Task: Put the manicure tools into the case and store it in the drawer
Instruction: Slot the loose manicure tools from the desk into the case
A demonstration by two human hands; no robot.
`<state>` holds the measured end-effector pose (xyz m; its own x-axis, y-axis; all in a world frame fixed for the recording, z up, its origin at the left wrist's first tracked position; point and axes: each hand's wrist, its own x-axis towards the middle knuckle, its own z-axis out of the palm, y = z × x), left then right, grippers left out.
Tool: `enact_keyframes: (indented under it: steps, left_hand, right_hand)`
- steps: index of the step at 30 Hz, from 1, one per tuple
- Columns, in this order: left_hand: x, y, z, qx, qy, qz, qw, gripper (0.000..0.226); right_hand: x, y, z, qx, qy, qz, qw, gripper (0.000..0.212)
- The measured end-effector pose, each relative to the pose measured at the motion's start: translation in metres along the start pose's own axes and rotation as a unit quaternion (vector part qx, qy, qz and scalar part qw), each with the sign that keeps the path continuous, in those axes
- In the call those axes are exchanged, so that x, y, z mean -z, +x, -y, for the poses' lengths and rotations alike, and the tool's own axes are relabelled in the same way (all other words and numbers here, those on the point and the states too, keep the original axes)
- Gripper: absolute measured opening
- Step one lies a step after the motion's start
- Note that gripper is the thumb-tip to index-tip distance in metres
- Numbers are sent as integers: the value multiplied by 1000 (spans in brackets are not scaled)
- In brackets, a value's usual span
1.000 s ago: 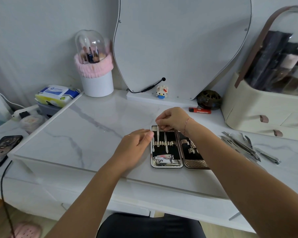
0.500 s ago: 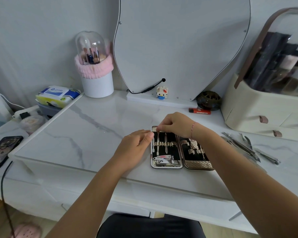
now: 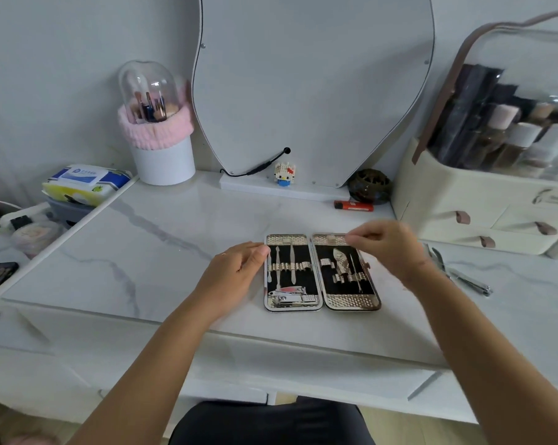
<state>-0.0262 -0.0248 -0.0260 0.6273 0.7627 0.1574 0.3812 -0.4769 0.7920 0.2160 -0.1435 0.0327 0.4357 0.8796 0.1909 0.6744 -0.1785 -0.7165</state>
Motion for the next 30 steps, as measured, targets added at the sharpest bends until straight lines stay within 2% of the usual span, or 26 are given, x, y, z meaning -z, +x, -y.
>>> enact_keyframes:
  steps: [3,6,9,15,20,23,27,30]
  left_hand:
    - [1,-2,-5,13,-13,-7,1000,63]
    - [1,-1,-2,13,-10,-1,1000,67]
    - [2,-2,-3,17,-23,-2,1000,65]
    - [5,-7,-15,20,-37,3,999,35]
    - [5,-9,-19,20,-40,1,999,30]
    - [5,-8,-18,18,-41,2,999,38]
    - [5,-8,-16,16,-37,2,999,53]
    - [4,-8,-15,16,-36,0,999,53]
  right_hand:
    - [35,-21,-29,-54,-46,-79,994,5]
    - [51,-35,-49,-103,-95,-85,986,5]
    - [48,-38,-58,-107,-144,-63,982,7]
    - [44,-33,-52,-119,-171,-25,978,15]
    - [45,-26,-41,-132,-265,51,954,33]
    - [43,-25,-36,-122,-303,87,941,44]
    - [43,-27,-36,-97,-252,90,959,37]
    - [45,-29,-38,-98,-130,86,983,34]
